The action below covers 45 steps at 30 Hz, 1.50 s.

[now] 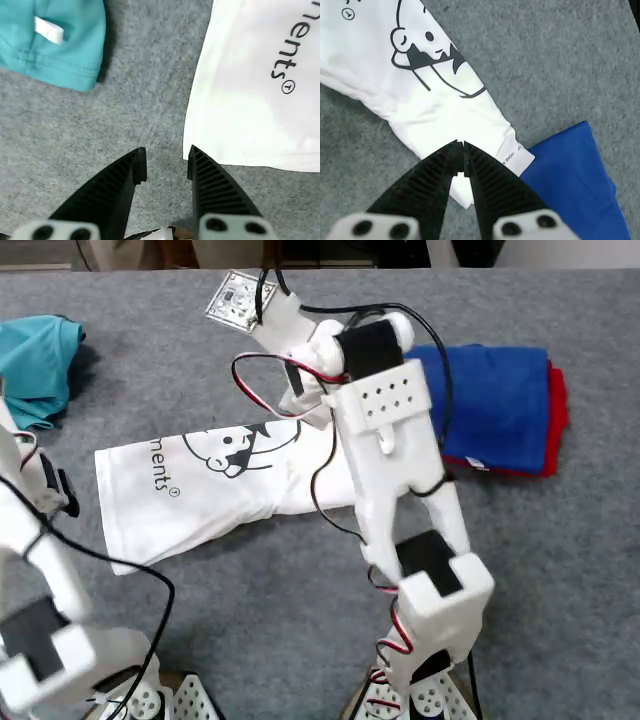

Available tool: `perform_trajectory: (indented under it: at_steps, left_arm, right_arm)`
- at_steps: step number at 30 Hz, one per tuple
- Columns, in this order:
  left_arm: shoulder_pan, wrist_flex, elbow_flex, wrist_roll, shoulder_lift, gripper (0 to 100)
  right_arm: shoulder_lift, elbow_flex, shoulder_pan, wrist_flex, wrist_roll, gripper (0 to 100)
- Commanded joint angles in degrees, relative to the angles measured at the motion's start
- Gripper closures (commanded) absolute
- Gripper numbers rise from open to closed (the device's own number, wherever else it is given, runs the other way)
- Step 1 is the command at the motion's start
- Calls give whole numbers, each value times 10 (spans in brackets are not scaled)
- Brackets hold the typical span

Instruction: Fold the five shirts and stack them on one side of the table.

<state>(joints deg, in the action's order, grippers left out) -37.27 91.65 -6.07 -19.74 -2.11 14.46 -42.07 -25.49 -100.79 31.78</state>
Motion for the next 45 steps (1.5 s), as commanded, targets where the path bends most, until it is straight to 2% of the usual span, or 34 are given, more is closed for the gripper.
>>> perform_trajectory:
  at_steps: [1, 8, 13, 18, 27, 33, 45]
  left_arm:
    - [21, 18, 75, -5, 83, 843]
    - [55, 69, 200, -11, 247, 843]
    - [89, 75, 257, -11, 314, 842]
    - [113, 75, 265, -11, 328, 842]
    - [78, 32, 261, -11, 330, 842]
    - [90, 11, 266, -6, 390, 845]
    - [91, 57, 379, 94, 494, 847]
  right_arm:
    - [-55, 24, 37, 29, -3, 997]
    - [-69, 53, 91, 52, 62, 997]
    - [-69, 53, 116, 77, 81, 997]
    - [-69, 53, 123, 87, 84, 997]
    - [-72, 53, 123, 89, 84, 997]
    - [-73, 51, 123, 89, 83, 997]
    - [-73, 48, 123, 88, 82, 997]
